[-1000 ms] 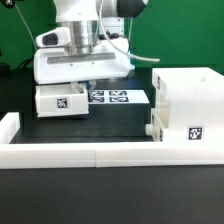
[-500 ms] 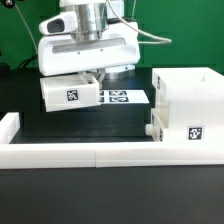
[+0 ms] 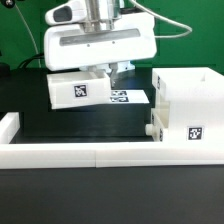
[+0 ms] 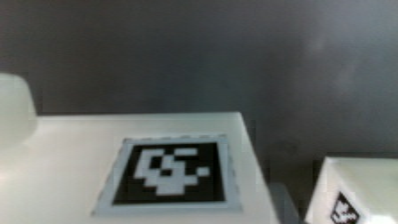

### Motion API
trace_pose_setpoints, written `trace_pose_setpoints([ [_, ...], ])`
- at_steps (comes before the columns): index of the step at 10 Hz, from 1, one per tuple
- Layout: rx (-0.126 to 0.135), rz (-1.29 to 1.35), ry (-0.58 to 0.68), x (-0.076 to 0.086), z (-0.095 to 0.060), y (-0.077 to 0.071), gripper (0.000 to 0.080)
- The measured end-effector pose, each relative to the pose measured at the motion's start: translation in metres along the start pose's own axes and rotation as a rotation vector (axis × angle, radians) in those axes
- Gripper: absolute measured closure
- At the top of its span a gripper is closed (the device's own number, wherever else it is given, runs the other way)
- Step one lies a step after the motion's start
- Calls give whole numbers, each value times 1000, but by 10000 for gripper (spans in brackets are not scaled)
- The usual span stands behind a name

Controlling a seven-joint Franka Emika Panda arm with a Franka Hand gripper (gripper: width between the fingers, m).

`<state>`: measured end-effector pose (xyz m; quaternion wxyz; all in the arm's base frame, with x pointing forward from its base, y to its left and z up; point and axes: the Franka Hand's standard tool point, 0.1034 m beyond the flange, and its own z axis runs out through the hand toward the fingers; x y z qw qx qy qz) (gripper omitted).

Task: Assemble drawer

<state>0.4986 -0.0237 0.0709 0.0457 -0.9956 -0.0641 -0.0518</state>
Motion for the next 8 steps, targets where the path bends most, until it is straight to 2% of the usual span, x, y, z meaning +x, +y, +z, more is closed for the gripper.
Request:
trace_pose_setpoints([
  [2, -1, -25, -1, -1, 0, 2, 757],
  [6, -3, -328, -5, -1, 2, 3, 757],
  [8, -14, -497, -8, 8, 2, 4, 757],
])
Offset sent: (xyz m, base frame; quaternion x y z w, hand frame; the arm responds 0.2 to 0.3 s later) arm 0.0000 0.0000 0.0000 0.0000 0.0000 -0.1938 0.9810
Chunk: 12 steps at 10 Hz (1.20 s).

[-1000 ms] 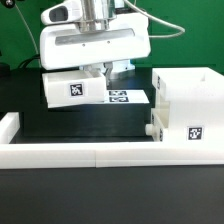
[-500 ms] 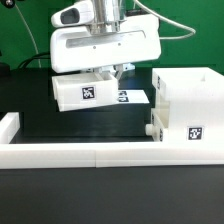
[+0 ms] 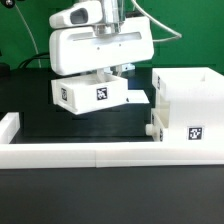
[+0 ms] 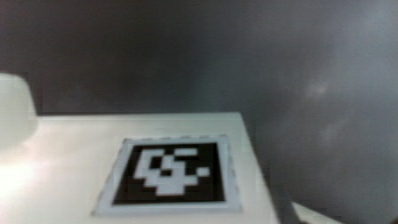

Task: Assemble drawer

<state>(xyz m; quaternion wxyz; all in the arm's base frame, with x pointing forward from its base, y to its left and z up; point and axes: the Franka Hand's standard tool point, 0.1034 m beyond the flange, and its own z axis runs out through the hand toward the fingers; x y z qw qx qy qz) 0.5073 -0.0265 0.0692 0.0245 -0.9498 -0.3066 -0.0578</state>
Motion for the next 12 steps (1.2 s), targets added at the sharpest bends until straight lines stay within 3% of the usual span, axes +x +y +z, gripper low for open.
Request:
trace_pose_setpoints([
  [7, -1, -506, -37, 4, 2, 8, 757],
  [12, 7, -609, -47, 4, 4, 8, 757],
])
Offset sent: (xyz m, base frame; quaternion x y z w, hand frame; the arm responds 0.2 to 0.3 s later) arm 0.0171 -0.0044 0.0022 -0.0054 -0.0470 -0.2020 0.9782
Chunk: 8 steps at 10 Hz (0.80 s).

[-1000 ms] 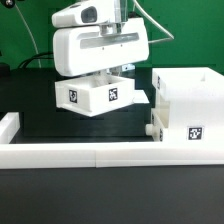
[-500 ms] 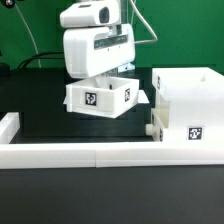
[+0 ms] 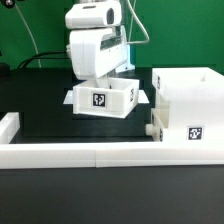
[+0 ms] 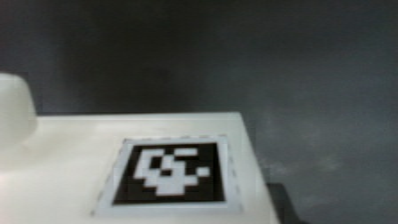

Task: Assemble drawer

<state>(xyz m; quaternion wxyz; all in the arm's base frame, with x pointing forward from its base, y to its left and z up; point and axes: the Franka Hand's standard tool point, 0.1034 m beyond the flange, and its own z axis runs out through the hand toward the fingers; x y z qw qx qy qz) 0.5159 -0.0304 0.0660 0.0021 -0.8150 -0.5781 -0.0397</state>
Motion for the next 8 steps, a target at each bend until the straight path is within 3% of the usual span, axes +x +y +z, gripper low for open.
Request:
trace_pose_setpoints([
  [2, 18, -41, -10, 7, 2, 4, 757],
  [8, 23, -125, -14, 5, 4, 5, 757],
])
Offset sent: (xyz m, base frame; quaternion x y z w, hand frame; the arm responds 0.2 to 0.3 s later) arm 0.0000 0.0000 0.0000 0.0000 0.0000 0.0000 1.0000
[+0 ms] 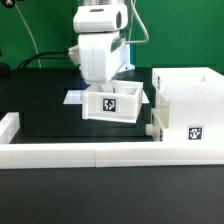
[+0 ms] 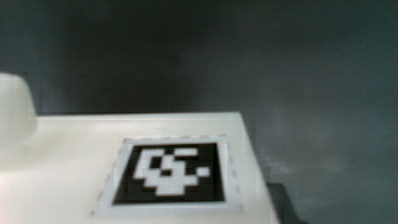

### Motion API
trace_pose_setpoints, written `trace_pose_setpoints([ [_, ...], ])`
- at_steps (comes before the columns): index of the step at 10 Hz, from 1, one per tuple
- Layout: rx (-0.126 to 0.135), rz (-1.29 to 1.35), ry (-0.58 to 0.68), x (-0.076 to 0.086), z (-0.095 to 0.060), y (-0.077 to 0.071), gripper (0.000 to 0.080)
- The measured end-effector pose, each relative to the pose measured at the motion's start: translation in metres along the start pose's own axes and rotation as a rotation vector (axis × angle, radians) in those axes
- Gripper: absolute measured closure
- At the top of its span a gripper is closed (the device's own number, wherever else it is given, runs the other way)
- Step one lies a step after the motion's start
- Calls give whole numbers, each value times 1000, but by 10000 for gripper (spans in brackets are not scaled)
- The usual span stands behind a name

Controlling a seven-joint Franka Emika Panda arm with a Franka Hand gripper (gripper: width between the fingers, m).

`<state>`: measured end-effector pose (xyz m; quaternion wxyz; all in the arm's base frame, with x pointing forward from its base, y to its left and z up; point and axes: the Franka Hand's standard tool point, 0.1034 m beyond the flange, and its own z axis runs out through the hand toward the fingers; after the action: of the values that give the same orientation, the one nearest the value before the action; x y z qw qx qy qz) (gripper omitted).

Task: Assemble drawer

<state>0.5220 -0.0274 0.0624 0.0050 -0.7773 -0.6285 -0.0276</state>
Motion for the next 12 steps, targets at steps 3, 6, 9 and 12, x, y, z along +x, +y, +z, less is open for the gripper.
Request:
trace_pose_setpoints([
  [3, 3, -68, -1, 0, 1, 3, 757],
  [6, 6, -66, -1, -2, 2, 3, 757],
  [9, 8, -71, 1, 3, 4, 4, 757],
  [12, 1, -121, -6, 13, 4, 10, 757],
])
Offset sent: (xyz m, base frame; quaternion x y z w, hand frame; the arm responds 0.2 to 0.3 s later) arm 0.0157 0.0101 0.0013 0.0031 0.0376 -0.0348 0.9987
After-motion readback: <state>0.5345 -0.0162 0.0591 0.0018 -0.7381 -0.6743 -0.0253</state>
